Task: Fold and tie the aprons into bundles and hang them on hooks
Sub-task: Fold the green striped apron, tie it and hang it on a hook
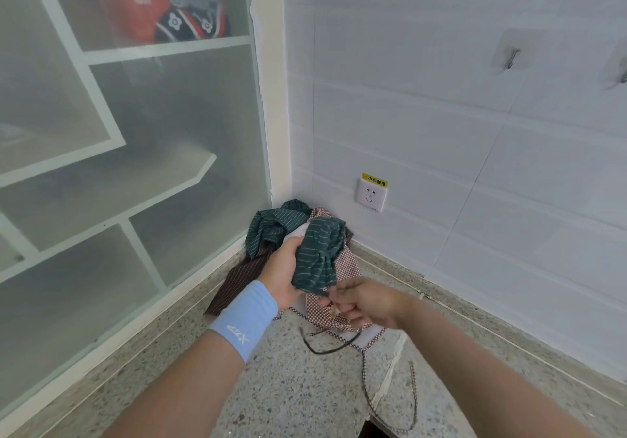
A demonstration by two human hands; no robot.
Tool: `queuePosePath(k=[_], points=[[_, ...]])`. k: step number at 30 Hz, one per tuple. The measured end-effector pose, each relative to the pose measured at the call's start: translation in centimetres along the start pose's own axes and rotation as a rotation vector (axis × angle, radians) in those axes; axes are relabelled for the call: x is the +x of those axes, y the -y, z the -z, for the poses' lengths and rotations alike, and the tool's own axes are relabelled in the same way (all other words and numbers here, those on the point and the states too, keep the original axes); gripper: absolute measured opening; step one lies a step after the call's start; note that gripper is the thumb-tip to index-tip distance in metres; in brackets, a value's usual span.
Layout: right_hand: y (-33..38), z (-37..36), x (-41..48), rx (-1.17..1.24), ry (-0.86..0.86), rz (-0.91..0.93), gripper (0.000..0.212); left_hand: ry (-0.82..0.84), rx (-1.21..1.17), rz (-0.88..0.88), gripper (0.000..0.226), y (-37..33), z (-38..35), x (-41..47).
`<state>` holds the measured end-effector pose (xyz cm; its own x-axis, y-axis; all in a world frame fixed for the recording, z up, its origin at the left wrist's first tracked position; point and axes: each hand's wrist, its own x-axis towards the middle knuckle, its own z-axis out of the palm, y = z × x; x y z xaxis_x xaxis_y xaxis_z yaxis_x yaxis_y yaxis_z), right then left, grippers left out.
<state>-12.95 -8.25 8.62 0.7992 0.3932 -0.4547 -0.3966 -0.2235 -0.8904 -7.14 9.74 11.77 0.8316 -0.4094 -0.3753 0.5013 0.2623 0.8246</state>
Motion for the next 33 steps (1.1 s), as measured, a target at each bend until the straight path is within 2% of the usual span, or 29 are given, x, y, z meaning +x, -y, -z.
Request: queuePosePath(k=[2, 5, 6, 8, 9, 11, 12, 14, 16, 18, 20, 24, 28, 33], points=[[0.7, 1.4, -0.7, -0.172, -0.064, -0.052, 0.028, 0.028, 0.261, -0.009, 0.041, -0.2, 0.4, -0.5], [2.3, 2.9, -0.9, -0.418, -0.104, -0.131, 0.019, 0.141, 0.747, -0.016, 0.044, 0.1, -0.7, -1.9], [2.8, 3.2, -0.8, -0.506, -0.109, -0.160, 0.022, 0.178, 0.873, -0.032, 0.046, 0.4, -1.0, -2.1], [3.9, 3.5, -0.7, -0.597, -0.090, -0.248, 0.029, 0.214, 1.051, -0.068, 0.053, 1.0, -1.4, -2.3], [4.5, 3.6, -0.7, -0.556, -0.065, -0.308, 0.029, 0.218, 1.105, -0.094, 0.054, 1.4, -1.4, -2.3], [5.5, 3.7, -0.6, -0.500, -0.025, -0.379, 0.021, 0.183, 1.199, -0.188, 0.049, 2.4, -1.3, -2.2], [6.0, 3.5, -0.5, -0.565, -0.029, -0.394, 0.023, 0.145, 1.237, -0.237, 0.046, 3.0, -1.2, -2.0], [6.7, 3.1, 0.2, -0.869, -0.074, -0.335, 0.029, 0.080, 1.268, -0.291, 0.045, 3.8, -1.4, -2.0], [6.9, 2.2, 0.8, -1.197, -0.154, -0.271, 0.025, 0.037, 1.328, -0.288, 0.042, 4.3, -1.7, -1.7], [7.0, 1.1, 1.0, -1.382, -0.271, -0.188, 0.027, -0.045, 1.370, -0.242, 0.043, 4.8, -1.7, -1.1], [6.9, -0.1, 1.2, -1.483, -0.350, -0.076, 0.032, -0.144, 1.266, -0.180, 0.044, 4.9, -1.2, -0.4], [6.2, -1.9, 1.4, -1.546, -0.452, 0.141, 0.015, -0.345, 1.113, -0.125, 0.046, 4.5, 0.7, 1.1], [5.2, -2.8, 1.3, -1.533, -0.497, 0.253, 0.021, -0.501, 1.024, -0.127, 0.046, 4.1, 1.9, 1.5], [2.5, -3.8, 0.9, -1.363, -0.542, 0.342, 0.024, -0.578, 1.108, -0.253, 0.045, 4.6, 2.5, 1.4]])
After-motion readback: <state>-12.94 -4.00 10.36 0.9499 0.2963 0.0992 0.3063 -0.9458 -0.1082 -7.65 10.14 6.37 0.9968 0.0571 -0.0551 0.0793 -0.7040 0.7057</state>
